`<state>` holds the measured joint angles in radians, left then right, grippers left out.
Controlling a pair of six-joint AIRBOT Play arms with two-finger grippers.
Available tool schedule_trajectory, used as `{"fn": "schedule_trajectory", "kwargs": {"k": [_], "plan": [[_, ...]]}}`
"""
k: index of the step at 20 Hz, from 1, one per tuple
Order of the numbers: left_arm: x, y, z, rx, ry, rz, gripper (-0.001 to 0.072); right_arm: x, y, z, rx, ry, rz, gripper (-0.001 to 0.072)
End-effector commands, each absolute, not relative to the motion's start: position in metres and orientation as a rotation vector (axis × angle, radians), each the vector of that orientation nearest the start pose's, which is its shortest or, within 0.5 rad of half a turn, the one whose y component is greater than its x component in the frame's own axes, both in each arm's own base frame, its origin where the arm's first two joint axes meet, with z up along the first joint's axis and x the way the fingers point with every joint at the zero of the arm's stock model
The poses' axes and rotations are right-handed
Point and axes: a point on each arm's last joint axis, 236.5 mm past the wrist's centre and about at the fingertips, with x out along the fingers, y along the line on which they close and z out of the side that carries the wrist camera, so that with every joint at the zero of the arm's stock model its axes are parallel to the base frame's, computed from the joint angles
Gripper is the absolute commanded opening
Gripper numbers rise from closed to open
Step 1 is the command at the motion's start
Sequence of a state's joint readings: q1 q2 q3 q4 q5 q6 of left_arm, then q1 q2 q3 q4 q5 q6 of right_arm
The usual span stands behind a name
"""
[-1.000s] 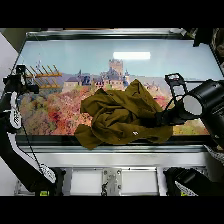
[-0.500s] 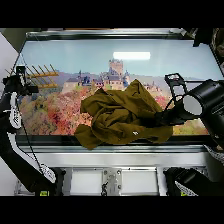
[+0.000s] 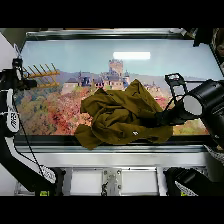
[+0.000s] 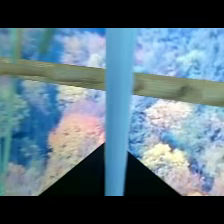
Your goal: Fold the clothes and pants, and hang the long-sleeved shirts on hangers.
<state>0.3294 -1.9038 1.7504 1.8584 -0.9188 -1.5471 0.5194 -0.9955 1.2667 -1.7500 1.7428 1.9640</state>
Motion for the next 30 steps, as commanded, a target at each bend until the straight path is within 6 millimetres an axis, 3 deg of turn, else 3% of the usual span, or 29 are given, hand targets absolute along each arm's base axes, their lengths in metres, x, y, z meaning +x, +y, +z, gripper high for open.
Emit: {"fn": "schedule_trajectory", "kwargs": {"k": [1,5,8,12,15,16,18,20,24,26,30], "plan": [[0.525,0.228,0.02,0.128,1.045,0.41,0.0014,0.239,0.089,0.111,-0.154,1.403,-0.021,0.0016],[0.51,0.183,0.076,0.156,1.031,0.364,0.0014,0.239,0.089,0.111,-0.154,1.403,-0.021,0.0016],[0.498,0.125,0.118,0.211,1.009,0.273,0.0014,0.239,0.089,0.111,-0.154,1.403,-0.021,0.0016],[0.465,-0.005,0.161,0.344,0.974,-0.217,0.0014,0.239,0.089,0.111,-0.154,1.403,-0.021,0.0016],[0.402,-0.102,0.183,0.427,0.932,-0.706,0.0014,0.239,0.089,0.111,-0.154,1.403,-0.021,0.0016],[0.38,-0.117,0.186,0.431,0.952,-0.799,0.0014,0.239,0.089,0.111,-0.154,1.403,-0.021,0.0016],[0.351,-0.118,0.182,0.492,1.04,-0.837,0.0014,0.239,0.089,0.111,-0.154,1.403,-0.021,0.0016],[0.341,-0.126,0.182,0.51,1.057,-0.863,0.0014,0.239,0.089,0.111,-0.154,1.403,-0.021,0.0016],[0.298,-0.13,0.165,0.655,1.098,-1.047,0.0012,0.239,0.089,0.111,-0.154,1.403,-0.021,0.0016],[0.278,-0.127,0.146,0.719,1.078,-1.119,0.0012,0.239,0.089,0.111,-0.154,1.403,-0.021,0.0016],[0.22,-0.118,0.083,0.806,1.112,-1.31,0.0012,0.239,0.089,0.111,-0.154,1.403,-0.021,0.0016]]}}
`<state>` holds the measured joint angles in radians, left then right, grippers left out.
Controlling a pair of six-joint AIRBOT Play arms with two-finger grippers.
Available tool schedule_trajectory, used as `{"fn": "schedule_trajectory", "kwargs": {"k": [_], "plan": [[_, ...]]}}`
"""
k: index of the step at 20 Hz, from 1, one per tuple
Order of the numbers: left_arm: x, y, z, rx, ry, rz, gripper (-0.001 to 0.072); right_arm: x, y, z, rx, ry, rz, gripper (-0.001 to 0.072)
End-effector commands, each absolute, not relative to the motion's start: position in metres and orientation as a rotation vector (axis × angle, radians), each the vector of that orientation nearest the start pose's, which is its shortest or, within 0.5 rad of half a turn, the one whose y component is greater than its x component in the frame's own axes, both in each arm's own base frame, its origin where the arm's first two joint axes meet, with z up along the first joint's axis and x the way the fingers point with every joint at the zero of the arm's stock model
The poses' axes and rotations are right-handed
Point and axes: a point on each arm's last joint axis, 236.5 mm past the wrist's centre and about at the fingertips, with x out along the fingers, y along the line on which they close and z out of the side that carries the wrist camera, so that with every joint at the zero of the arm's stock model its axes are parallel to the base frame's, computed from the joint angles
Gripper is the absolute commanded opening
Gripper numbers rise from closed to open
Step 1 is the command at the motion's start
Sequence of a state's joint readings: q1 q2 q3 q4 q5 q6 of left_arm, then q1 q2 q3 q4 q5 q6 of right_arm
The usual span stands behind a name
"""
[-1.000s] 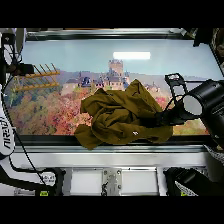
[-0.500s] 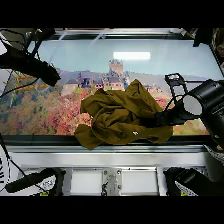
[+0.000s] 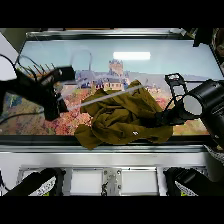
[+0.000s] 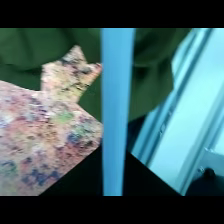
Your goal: Fold the clothes and pants, and hang the long-sleeved shirts on hangers.
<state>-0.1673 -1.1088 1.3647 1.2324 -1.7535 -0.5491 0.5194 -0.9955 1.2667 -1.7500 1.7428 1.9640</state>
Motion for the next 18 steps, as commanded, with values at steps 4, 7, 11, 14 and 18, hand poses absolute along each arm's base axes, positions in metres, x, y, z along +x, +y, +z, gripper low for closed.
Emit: {"fn": "schedule_trajectory", "kwargs": {"k": [4,7,11,14,18], "plan": [[0.196,-0.14,0.044,0.746,1.031,-1.445,0.0012,0.239,0.089,0.111,-0.154,1.403,-0.021,0.0016],[0.197,-0.147,0.022,0.691,1.054,-1.467,0.0012,0.239,0.089,0.111,-0.154,1.403,-0.021,0.0016],[0.2,-0.166,0.006,0.594,1.044,-1.578,0.0012,0.239,0.089,0.111,-0.153,1.403,-0.021,0.0016],[0.213,-0.177,-0.007,0.557,1.031,-1.574,0.0012,0.238,0.089,0.111,-0.153,1.404,-0.02,0.0016],[0.208,-0.186,-0.018,0.602,1.015,-1.639,0.0012,0.242,0.092,0.117,-0.246,1.396,0.069,0.0015]]}}
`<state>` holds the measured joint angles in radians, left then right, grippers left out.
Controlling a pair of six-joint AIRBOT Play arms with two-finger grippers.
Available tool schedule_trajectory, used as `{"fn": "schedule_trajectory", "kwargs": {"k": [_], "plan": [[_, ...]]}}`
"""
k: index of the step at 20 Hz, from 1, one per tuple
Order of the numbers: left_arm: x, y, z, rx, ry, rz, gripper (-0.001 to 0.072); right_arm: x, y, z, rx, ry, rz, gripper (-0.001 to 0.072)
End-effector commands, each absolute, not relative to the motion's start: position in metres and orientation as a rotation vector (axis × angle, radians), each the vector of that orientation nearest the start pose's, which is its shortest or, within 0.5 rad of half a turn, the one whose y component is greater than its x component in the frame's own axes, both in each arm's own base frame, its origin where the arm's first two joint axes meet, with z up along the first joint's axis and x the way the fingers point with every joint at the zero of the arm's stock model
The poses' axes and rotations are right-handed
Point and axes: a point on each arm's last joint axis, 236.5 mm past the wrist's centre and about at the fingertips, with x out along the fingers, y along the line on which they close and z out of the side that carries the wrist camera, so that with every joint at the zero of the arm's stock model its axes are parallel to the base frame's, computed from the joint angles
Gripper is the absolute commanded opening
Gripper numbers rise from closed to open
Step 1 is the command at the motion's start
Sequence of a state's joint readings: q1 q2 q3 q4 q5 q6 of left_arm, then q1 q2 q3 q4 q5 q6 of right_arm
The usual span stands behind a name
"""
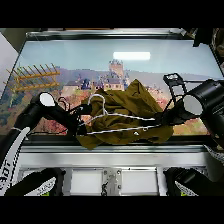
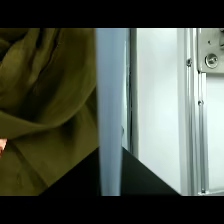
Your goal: Fold the clothes and pants, and hang the long-sleeved shirts on hangers.
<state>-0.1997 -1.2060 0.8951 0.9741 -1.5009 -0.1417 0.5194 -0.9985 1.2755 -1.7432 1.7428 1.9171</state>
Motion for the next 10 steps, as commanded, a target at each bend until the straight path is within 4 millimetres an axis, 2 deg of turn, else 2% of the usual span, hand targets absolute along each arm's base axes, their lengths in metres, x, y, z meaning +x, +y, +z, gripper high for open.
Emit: {"fn": "schedule_trajectory", "kwargs": {"k": [1,5,8,10], "plan": [[0.211,-0.19,-0.021,0.613,1.006,-1.631,0.0012,0.244,0.093,0.121,-0.244,1.396,0.069,0.0015],[0.226,-0.203,-0.022,0.649,0.975,-1.633,0.0012,0.258,0.104,0.139,-0.239,1.377,0.09,0.0015],[0.242,-0.217,-0.015,0.631,0.961,-1.634,0.0012,0.267,0.122,0.151,-0.202,1.356,0.145,0.0015],[0.253,-0.225,-0.008,0.609,0.931,-1.632,0.0012,0.27,0.127,0.157,-0.189,1.34,0.16,0.0015]]}}
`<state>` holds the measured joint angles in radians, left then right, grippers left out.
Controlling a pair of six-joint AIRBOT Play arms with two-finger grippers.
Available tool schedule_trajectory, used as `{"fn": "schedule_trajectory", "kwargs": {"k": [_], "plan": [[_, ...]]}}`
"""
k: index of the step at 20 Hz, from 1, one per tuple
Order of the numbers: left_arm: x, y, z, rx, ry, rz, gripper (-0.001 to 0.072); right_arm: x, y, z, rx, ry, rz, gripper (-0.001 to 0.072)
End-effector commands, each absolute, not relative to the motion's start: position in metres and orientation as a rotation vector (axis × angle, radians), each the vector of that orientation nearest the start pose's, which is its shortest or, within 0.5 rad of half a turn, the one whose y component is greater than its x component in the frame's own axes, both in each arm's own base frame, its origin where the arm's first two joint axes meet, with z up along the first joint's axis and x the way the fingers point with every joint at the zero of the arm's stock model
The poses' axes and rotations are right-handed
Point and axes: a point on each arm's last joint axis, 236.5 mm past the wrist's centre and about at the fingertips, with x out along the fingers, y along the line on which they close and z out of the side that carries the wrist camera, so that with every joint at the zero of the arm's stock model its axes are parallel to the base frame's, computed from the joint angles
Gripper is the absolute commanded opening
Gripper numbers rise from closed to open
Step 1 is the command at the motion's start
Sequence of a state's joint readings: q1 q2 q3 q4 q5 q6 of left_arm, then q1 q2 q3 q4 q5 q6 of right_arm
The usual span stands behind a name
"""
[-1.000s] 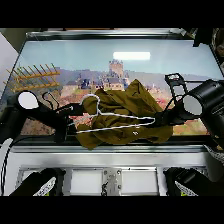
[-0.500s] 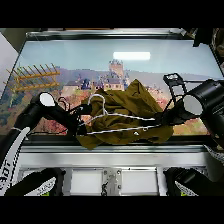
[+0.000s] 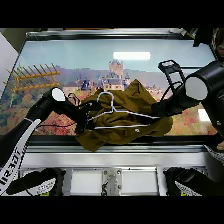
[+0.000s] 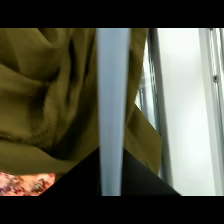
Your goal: Fold the clothes and pants, and hang the long-sleeved shirts on hangers.
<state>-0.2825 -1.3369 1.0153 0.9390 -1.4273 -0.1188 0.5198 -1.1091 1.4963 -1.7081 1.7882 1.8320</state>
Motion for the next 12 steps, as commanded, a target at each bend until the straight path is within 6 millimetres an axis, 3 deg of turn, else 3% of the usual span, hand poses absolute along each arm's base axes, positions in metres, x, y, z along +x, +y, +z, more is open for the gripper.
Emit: {"fn": "schedule_trajectory", "kwargs": {"k": [1,6,12], "plan": [[0.257,-0.227,-0.006,0.61,0.921,-1.63,0.0012,0.272,0.128,0.16,-0.185,1.33,0.163,0.0015],[0.252,-0.235,-0.004,0.561,0.911,-1.648,0.0012,0.28,0.141,0.161,-0.16,1.295,0.204,0.0015],[0.246,-0.233,-0.012,0.543,0.938,-1.649,0.0012,0.286,0.204,0.173,-0.094,1.188,0.358,0.0015]]}}
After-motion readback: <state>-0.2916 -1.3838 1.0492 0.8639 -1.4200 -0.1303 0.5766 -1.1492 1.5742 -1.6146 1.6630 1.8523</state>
